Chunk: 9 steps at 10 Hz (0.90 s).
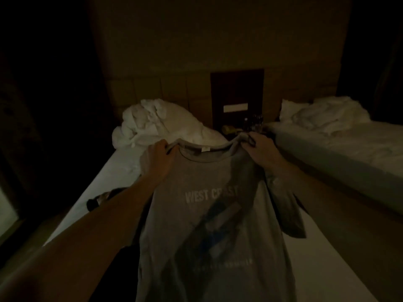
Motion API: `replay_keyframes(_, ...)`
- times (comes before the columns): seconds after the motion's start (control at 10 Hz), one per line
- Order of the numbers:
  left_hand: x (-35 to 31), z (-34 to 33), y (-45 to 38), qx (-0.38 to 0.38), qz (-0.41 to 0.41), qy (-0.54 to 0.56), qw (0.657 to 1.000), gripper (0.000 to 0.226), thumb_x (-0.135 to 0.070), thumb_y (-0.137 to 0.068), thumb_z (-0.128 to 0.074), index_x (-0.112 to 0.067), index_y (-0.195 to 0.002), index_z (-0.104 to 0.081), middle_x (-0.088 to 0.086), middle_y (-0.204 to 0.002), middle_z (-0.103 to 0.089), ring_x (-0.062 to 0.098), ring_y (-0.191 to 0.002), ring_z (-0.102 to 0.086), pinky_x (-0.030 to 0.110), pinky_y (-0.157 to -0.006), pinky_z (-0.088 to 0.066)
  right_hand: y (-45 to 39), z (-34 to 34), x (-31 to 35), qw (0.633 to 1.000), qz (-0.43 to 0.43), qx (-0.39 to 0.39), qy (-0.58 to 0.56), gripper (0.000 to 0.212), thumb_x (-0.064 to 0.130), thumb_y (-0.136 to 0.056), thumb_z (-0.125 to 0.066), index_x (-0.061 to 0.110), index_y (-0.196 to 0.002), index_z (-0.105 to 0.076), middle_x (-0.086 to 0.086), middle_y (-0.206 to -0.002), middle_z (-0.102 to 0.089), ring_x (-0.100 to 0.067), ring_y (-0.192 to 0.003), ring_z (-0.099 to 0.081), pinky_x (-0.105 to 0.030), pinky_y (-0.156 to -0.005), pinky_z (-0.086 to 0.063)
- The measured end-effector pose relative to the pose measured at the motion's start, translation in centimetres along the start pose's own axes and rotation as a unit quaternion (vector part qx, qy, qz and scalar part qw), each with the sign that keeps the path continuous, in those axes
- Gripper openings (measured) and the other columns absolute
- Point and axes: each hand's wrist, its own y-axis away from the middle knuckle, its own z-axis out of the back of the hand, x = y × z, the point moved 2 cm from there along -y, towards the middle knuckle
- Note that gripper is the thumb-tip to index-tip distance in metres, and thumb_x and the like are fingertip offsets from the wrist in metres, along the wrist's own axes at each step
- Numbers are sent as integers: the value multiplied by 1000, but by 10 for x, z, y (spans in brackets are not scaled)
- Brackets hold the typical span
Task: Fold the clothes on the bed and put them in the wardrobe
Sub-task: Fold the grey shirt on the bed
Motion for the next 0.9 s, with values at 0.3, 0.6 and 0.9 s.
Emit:
replay_keyframes(0.3,143,-219,11,248,152,-80,953,52,-42,-92,-55,-10,-132,-45,17,-131,-49,39,-123,-46,50,-98,-39,-52,-198,-176,983,-107,116,97,19,29,-102,-45,11,-107,-44,-21,-110,-54,-39,-101,-55,-42,-76,-43)
replay_keyframes(0.6,258,-233,97,306,287,-169,892,76,-65,-91,-36,-3,-134,-44,22,-134,-48,40,-120,-48,50,-101,-40,12,-273,-271,899,-285,264,203,86,61,-92,-47,16,-154,-8,-13,-158,-20,-40,-143,-20,-63,-112,-17)
replay_keyframes(0.9,253,-169,100,319,335,-167,871,44,-29,-97,-56,5,-124,-55,26,-126,-56,42,-116,-53,35,-84,-40,48,-203,-280,888,-358,194,215,86,79,-68,-62,11,-121,-53,-16,-124,-57,-36,-109,-57,-42,-89,-51)
